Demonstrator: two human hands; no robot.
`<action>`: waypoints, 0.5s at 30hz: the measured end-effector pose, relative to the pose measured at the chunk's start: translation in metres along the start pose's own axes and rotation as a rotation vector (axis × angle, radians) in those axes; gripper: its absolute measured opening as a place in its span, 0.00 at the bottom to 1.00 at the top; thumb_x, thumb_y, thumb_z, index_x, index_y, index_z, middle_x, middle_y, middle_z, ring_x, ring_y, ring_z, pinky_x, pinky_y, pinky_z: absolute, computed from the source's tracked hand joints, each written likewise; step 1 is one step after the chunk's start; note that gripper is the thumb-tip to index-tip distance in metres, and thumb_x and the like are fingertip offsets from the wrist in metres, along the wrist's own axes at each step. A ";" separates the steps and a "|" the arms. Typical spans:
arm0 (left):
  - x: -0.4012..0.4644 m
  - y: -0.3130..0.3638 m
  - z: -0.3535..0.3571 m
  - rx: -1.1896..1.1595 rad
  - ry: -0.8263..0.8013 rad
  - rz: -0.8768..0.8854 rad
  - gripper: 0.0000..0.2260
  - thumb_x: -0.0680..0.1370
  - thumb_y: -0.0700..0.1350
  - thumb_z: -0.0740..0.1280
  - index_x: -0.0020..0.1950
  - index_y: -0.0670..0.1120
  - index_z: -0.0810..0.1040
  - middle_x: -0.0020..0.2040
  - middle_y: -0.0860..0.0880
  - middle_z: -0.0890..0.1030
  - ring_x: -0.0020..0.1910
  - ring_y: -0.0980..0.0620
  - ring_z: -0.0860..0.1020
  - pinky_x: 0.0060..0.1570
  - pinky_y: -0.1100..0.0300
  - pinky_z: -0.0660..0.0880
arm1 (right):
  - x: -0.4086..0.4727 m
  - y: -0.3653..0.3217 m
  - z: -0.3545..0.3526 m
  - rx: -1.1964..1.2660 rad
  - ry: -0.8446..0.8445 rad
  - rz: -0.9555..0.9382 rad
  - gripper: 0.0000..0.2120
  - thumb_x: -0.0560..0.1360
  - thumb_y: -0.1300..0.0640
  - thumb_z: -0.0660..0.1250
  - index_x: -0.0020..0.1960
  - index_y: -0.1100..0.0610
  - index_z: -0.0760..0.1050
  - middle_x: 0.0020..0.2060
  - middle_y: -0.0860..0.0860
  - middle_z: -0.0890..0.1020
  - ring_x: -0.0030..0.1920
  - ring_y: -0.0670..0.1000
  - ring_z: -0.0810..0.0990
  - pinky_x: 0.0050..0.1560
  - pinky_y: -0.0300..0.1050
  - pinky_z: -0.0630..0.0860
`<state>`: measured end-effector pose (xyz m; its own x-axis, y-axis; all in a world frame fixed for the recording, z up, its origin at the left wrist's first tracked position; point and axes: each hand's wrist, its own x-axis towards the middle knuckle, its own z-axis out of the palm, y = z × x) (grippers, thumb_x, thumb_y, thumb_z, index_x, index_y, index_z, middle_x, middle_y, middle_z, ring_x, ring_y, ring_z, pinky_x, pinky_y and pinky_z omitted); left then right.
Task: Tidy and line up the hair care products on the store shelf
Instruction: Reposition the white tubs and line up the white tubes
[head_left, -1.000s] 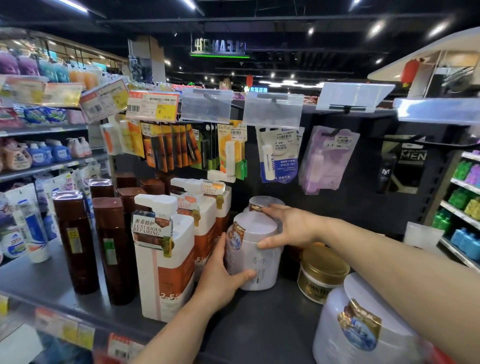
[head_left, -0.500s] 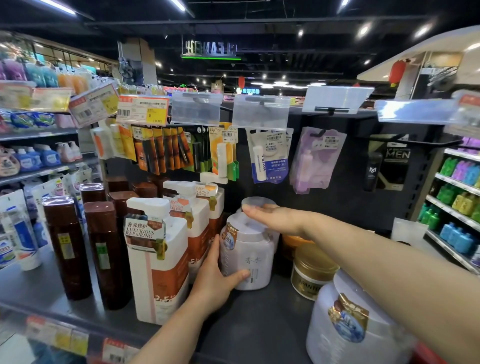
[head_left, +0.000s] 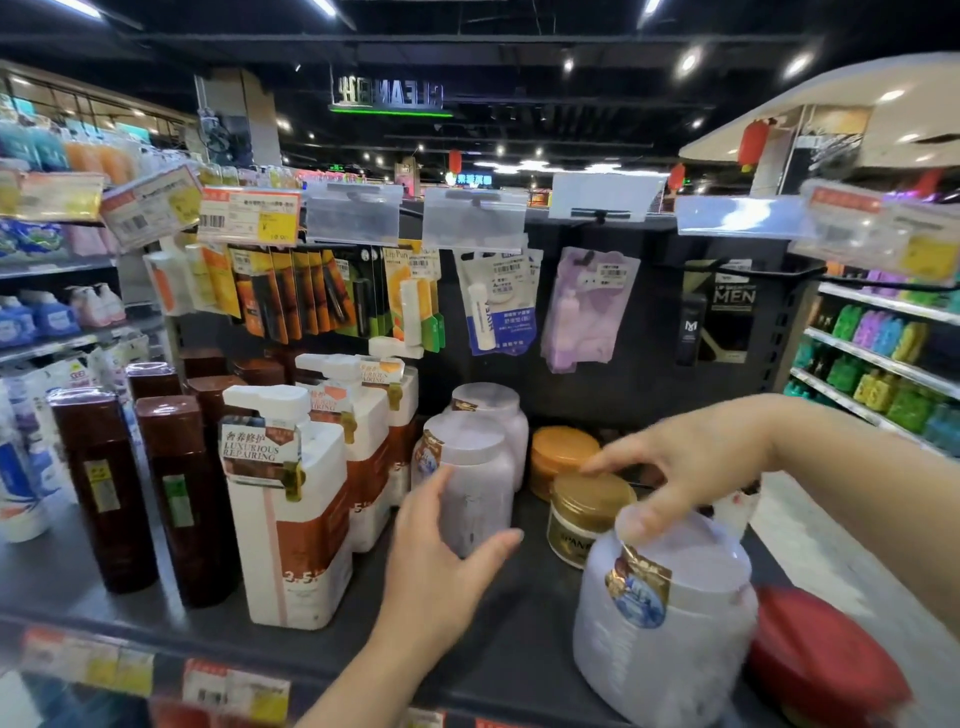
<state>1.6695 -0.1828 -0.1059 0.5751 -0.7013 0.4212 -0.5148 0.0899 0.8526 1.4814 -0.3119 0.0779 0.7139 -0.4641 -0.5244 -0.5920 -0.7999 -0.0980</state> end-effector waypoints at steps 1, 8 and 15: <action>-0.006 0.010 0.005 -0.026 -0.106 -0.010 0.43 0.62 0.65 0.76 0.72 0.64 0.59 0.63 0.71 0.62 0.65 0.66 0.63 0.60 0.68 0.62 | -0.007 0.003 0.005 -0.048 -0.037 0.000 0.48 0.59 0.26 0.68 0.74 0.35 0.53 0.72 0.38 0.63 0.65 0.40 0.66 0.61 0.37 0.64; -0.026 0.044 0.045 -0.112 -0.630 -0.026 0.53 0.56 0.63 0.80 0.73 0.71 0.52 0.71 0.67 0.65 0.70 0.65 0.65 0.70 0.59 0.66 | -0.013 0.013 0.035 -0.081 0.094 -0.108 0.47 0.60 0.34 0.76 0.72 0.39 0.57 0.64 0.35 0.69 0.62 0.37 0.69 0.58 0.31 0.66; -0.030 0.029 0.038 -0.191 -0.507 -0.050 0.40 0.57 0.58 0.82 0.60 0.79 0.62 0.61 0.69 0.75 0.60 0.68 0.74 0.58 0.67 0.74 | 0.005 0.001 0.037 -0.029 0.281 -0.232 0.41 0.61 0.38 0.76 0.69 0.41 0.64 0.60 0.35 0.71 0.59 0.38 0.71 0.60 0.37 0.70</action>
<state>1.6129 -0.1855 -0.1055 0.1927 -0.9569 0.2173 -0.3427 0.1418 0.9287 1.4700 -0.3010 0.0441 0.9052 -0.3525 -0.2373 -0.3945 -0.9047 -0.1609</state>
